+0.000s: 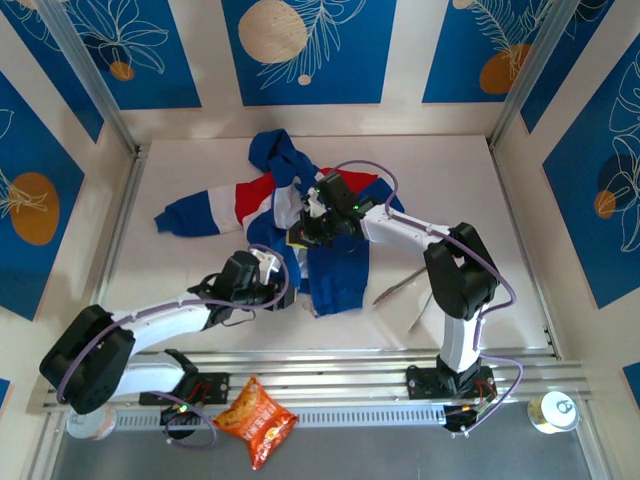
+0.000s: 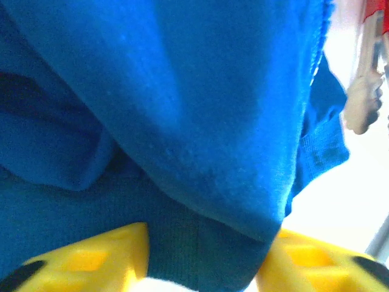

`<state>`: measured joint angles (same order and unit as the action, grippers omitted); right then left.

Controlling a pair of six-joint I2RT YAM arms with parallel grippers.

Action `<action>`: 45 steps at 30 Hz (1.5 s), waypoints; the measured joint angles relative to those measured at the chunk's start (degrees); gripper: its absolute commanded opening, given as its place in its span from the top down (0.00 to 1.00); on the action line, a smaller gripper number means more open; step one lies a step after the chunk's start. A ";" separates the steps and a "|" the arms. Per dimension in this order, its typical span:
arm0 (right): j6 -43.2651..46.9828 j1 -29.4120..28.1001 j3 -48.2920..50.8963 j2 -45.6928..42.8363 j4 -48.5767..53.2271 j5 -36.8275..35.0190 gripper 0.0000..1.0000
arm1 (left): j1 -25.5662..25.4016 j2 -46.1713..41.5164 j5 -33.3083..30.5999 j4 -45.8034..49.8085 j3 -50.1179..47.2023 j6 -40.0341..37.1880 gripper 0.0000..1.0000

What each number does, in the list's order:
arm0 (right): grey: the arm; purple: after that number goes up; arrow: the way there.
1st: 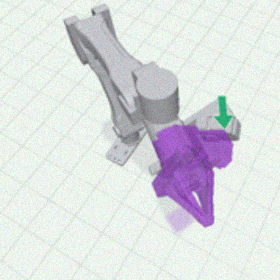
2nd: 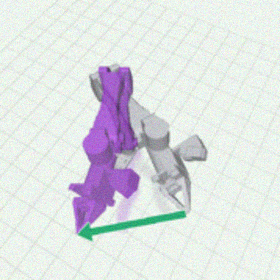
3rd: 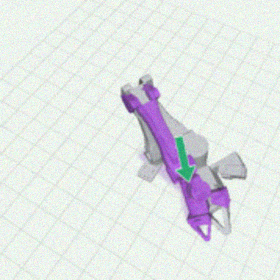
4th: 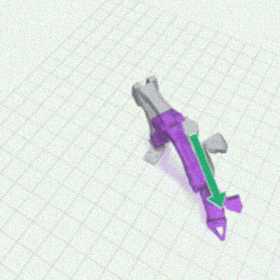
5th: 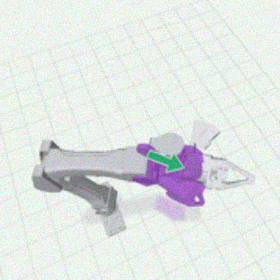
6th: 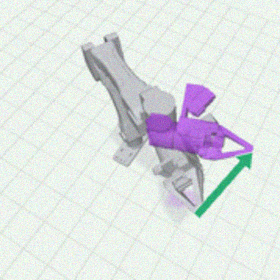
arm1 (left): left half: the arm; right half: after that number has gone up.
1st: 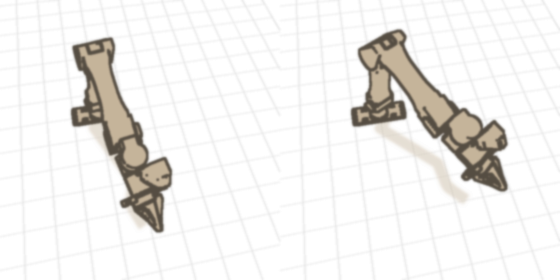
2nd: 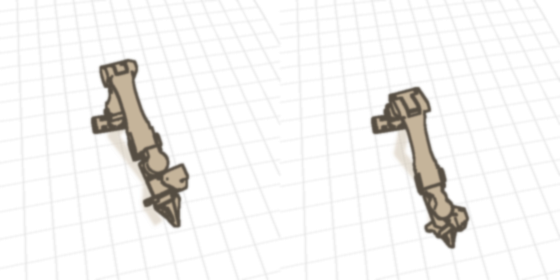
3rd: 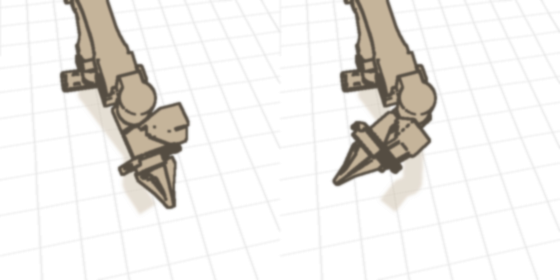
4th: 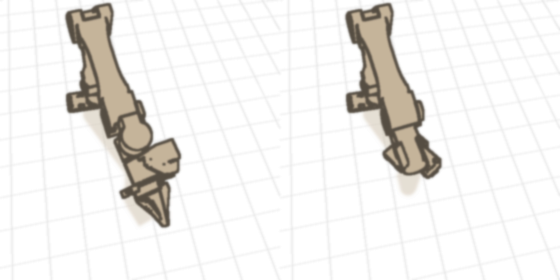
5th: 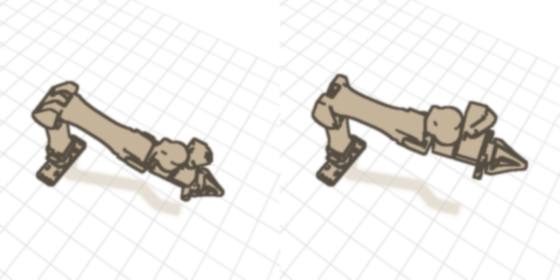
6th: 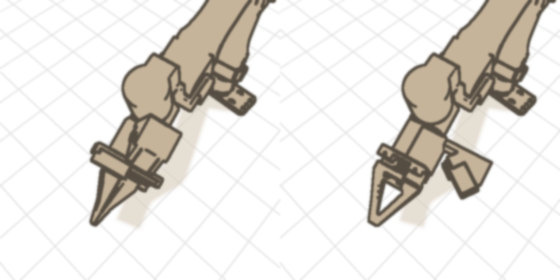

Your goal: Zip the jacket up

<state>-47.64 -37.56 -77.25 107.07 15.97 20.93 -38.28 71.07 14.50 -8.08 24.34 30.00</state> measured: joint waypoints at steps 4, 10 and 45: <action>-0.02 -0.28 0.20 -0.02 -0.17 -0.70 0.85 | 0.00 -0.48 -1.22 1.55 0.61 0.90 1.00; 1.18 -0.31 2.95 -1.70 -1.18 -2.12 0.63 | 1.73 -3.08 1.66 1.57 0.59 3.48 1.00; 13.73 0.50 17.88 -12.98 -19.43 16.39 0.52 | 21.90 -2.60 37.11 -5.01 0.11 10.01 1.00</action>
<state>-33.91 -37.06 -59.37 94.08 -3.46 37.32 -16.38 68.47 51.62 -13.08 24.45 40.01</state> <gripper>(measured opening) 0.484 0.060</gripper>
